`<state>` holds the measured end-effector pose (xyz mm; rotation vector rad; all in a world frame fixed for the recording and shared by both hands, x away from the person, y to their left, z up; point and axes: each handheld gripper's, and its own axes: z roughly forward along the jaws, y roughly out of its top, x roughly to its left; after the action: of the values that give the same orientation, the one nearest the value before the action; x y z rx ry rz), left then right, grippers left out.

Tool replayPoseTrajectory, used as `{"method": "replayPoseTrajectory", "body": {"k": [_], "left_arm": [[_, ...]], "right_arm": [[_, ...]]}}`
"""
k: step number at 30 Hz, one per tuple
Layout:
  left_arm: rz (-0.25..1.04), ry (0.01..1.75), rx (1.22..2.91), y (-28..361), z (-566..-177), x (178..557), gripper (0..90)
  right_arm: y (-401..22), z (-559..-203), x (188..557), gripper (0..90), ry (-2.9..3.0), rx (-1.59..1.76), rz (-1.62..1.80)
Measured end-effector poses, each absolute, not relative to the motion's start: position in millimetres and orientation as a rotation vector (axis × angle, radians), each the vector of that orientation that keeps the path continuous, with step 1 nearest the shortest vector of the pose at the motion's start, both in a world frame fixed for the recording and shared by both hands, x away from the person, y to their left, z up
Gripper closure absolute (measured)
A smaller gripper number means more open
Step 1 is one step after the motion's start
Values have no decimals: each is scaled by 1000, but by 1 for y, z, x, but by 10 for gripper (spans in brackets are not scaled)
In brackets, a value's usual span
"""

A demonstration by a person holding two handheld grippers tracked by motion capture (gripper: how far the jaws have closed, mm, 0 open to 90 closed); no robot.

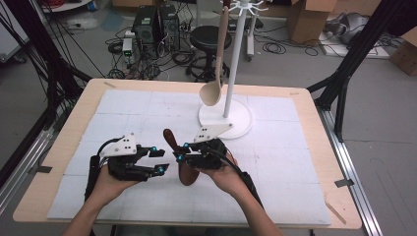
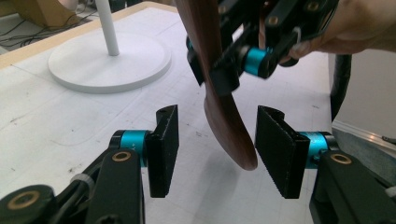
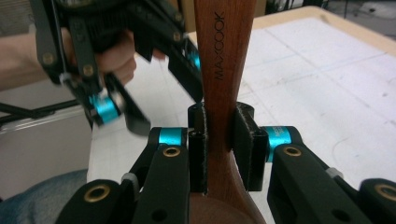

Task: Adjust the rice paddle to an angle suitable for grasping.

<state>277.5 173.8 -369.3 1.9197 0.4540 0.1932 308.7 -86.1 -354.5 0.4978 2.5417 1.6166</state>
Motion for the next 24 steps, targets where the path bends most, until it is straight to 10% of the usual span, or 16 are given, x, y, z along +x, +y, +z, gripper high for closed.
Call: {"method": "replayPoseTrajectory", "body": {"k": [24], "left_arm": [[203, 435, 1947, 167, -374, 275, 675]], "right_arm": [[-66, -339, 296, 765, 2435, 507, 1709]]}}
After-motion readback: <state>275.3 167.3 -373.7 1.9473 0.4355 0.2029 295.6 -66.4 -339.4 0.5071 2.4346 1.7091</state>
